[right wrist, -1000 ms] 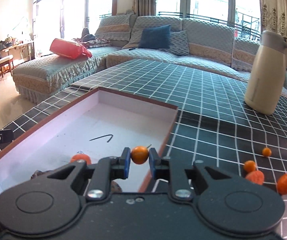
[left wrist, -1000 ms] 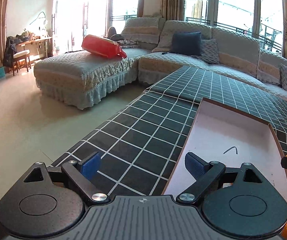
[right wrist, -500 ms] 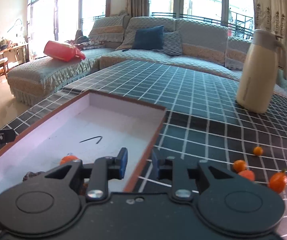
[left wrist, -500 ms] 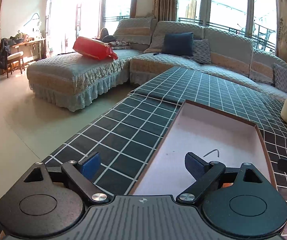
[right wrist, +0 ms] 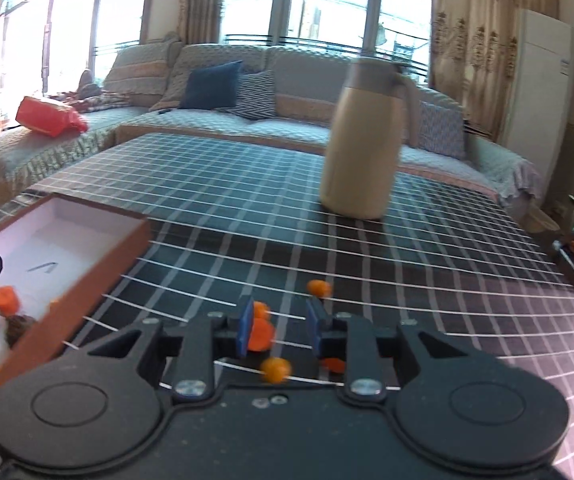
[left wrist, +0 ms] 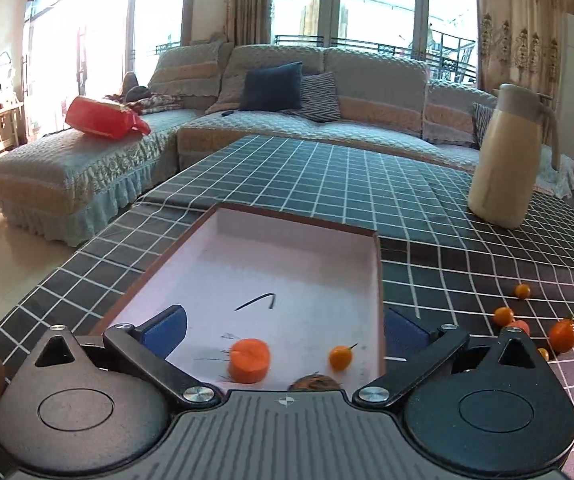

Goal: Organize fruits
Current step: 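Grasp another small kumquat with the left tool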

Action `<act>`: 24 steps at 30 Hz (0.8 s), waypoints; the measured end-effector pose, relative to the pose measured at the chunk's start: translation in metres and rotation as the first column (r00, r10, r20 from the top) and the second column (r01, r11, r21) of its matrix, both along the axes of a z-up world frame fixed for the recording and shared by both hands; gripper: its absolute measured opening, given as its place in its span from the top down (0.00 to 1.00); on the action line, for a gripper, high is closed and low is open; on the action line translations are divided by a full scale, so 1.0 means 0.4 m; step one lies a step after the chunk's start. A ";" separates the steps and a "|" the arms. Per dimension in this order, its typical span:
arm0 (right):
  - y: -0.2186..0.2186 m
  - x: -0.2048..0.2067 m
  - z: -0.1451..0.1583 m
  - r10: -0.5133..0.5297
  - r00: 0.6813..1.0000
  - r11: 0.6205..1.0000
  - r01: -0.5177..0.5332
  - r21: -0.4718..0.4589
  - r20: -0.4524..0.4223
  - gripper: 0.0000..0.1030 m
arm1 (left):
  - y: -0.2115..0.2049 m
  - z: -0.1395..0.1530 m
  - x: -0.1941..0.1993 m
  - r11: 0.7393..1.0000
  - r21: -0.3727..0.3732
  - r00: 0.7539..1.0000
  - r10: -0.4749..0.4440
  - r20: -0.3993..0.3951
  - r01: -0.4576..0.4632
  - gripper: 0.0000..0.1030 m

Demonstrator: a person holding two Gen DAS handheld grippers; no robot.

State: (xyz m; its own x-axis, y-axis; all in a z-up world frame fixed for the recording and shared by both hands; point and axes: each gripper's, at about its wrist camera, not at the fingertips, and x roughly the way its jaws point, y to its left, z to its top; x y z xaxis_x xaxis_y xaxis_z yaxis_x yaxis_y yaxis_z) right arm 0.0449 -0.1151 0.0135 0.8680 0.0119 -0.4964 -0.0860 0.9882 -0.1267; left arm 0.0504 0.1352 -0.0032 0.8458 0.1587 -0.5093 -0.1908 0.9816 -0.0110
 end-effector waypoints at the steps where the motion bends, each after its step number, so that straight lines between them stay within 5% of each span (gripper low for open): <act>1: -0.028 -0.002 -0.001 -0.016 1.000 1.000 0.016 -0.001 -0.002 0.74 | -0.028 -0.002 0.003 1.000 0.009 1.000 -0.022 -0.002 0.022 0.00; 12: -0.182 -0.003 -0.024 -0.094 0.996 0.994 0.094 0.051 -0.010 0.74 | -0.309 -0.061 0.048 0.970 0.094 0.975 -0.221 -0.028 0.222 0.00; 24: -0.246 0.011 -0.034 -0.120 0.993 0.990 0.121 0.072 -0.013 0.74 | -0.501 -0.133 0.095 0.942 0.060 0.943 -0.327 -0.064 0.331 0.00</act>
